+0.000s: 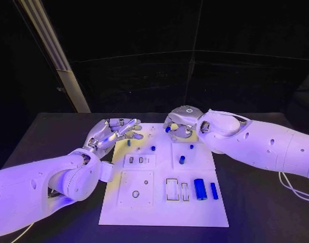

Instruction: Assemble the parts on the task board

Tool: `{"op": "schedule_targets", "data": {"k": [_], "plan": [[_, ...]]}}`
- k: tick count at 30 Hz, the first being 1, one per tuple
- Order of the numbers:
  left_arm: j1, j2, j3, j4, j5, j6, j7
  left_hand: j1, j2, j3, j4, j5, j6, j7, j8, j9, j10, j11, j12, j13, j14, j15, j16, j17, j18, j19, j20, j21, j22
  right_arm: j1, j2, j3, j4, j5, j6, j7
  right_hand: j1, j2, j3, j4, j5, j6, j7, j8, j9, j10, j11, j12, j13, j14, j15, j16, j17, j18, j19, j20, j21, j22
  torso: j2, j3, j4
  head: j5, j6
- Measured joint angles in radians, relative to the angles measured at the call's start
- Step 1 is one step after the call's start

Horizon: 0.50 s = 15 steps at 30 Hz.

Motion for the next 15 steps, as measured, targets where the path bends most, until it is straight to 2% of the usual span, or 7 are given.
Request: {"op": "schedule_targets", "data": {"k": [7, 15], "plan": [[0.004, 0.000, 0.000, -0.004, 0.000, 0.002, 0.000, 0.004, 0.004, 0.000, 0.000, 0.000, 0.000, 0.000, -0.004, 0.000, 0.000, 0.000, -0.004, 0.000, 0.000, 0.000, 0.000, 0.001, 0.000, 0.000, 0.000, 0.000, -0.001, 0.001, 0.062, 0.001, -0.062, 0.021, -0.022, -0.027, -0.010, -0.012, 0.009, 0.007, 0.000, -0.004, 0.004, -0.005, -0.001, -0.009, 0.009, 0.000, 0.000, 0.000, 0.000, 0.012, 0.002, 0.000, 0.000, 0.000, 0.004, 0.004, 0.003, -0.0004, 0.0033, 0.008, 0.004], [0.007, 0.003, 0.000, -0.010, 0.000, 0.003, -0.001, 0.004, 0.004, 0.000, 0.000, 0.000, 0.000, 0.000, -0.003, 0.000, 0.000, 0.000, -0.004, 0.000, 0.000, 0.000, 0.000, 0.001, 0.000, 0.000, 0.000, 0.000, -0.001, 0.001, 0.115, 0.001, -0.109, 0.035, -0.035, -0.050, -0.017, -0.019, 0.016, 0.013, 0.000, -0.007, 0.007, -0.005, -0.001, -0.009, 0.009, 0.000, 0.001, -0.003, 0.004, 0.015, 0.003, 0.000, 0.000, 0.000, 0.004, 0.006, 0.009, -0.0046, 0.0085, 0.012, 0.005]]}}
